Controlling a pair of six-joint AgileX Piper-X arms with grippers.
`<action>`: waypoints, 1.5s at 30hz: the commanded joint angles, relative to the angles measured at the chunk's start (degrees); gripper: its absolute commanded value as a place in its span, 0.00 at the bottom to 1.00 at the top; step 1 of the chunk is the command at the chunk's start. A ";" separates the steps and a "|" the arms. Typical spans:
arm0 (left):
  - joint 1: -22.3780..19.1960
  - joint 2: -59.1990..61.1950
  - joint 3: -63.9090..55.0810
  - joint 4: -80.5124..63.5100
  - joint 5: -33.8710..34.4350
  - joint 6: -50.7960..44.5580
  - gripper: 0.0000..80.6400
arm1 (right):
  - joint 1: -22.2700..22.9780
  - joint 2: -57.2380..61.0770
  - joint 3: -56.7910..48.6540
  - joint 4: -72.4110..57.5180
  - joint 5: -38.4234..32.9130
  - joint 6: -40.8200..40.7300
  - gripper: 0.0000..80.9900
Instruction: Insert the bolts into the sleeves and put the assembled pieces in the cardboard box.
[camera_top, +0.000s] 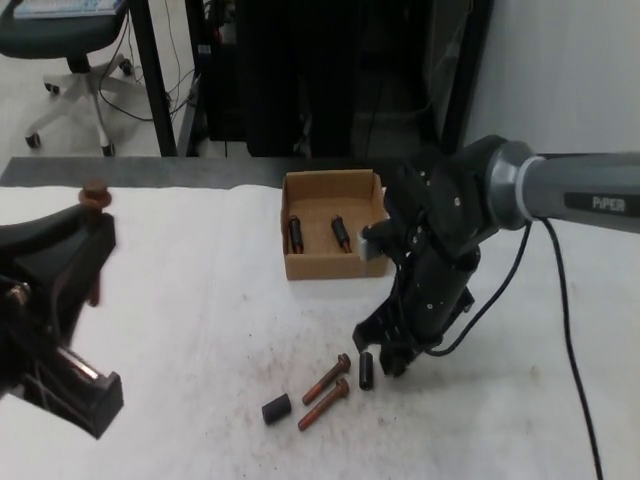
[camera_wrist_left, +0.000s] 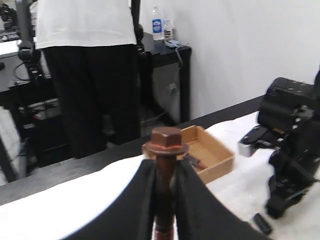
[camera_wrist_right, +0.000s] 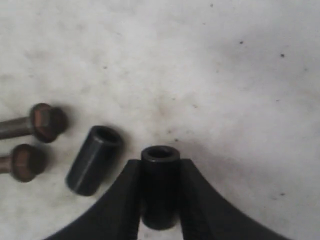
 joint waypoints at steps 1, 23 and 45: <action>-0.16 2.06 -0.29 -4.98 15.66 -12.81 0.00 | -0.31 -5.13 1.38 -3.67 -4.19 1.75 0.01; -0.16 44.02 -5.04 -70.01 39.47 -45.14 0.00 | 1.30 -52.87 48.67 -68.38 -24.93 16.82 0.01; -6.43 49.99 -5.04 -70.58 34.11 -42.49 0.00 | 2.30 -49.48 48.34 -70.31 -18.09 1.76 0.01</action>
